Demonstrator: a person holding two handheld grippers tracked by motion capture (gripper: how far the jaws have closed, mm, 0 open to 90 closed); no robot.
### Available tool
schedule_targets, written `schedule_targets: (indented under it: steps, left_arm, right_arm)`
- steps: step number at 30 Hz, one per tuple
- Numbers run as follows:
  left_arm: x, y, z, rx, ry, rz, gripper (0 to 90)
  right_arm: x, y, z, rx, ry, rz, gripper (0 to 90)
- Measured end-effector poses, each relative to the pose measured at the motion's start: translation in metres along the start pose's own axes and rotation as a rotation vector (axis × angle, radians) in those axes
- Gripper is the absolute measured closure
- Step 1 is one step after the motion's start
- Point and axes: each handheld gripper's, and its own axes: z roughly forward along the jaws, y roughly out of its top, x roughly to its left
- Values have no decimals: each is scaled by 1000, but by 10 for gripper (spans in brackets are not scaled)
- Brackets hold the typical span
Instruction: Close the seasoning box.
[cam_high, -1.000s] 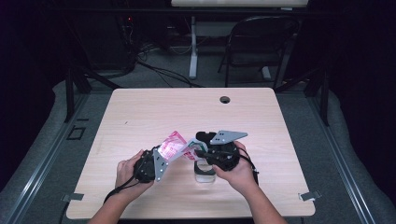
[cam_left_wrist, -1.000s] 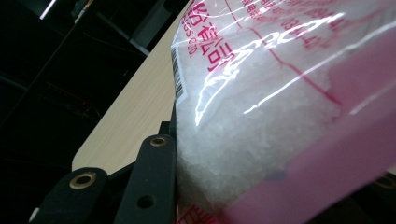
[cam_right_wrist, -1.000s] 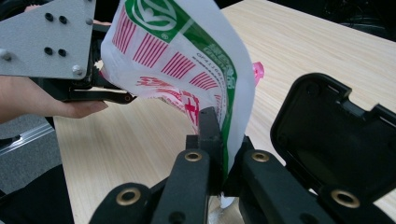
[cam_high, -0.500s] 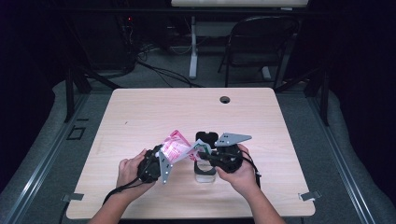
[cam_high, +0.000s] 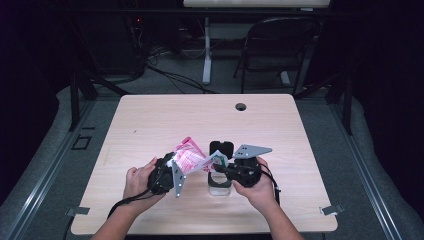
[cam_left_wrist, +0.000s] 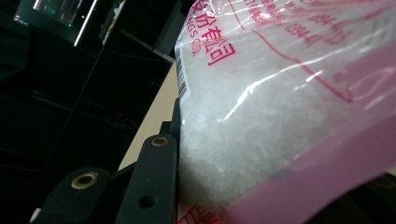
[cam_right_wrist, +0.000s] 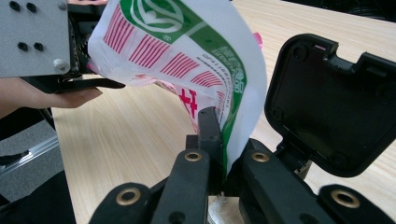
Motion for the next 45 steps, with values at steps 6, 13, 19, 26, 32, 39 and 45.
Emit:
schedule_targets:
  steps: [6, 13, 19, 26, 32, 39, 45]
  left_arm:
    - [1, 1, -2, 5, 13, 22, 727]
    - [2, 3, -2, 1, 24, 29, 728]
    - [3, 5, -4, -4, 36, 42, 728]
    - [5, 8, -5, -6, 52, 64, 728]
    - [5, 12, -7, -26, 75, 77, 728]
    - [8, 17, -10, -31, 95, 100, 729]
    - [8, 21, -12, -31, 102, 125, 729]
  right_arm:
    - [0, -5, 2, 14, 3, 4, 900]
    - [-1, -7, 5, 24, 8, 19, 900]
    - [-4, -8, 6, 32, 33, 65, 900]
    - [-6, -8, 7, 49, 47, 87, 900]
    - [-6, -8, 7, 55, 53, 94, 900]
    - [-7, -9, 6, 45, 58, 105, 900]
    - [-9, -11, 7, 55, 65, 116, 900]
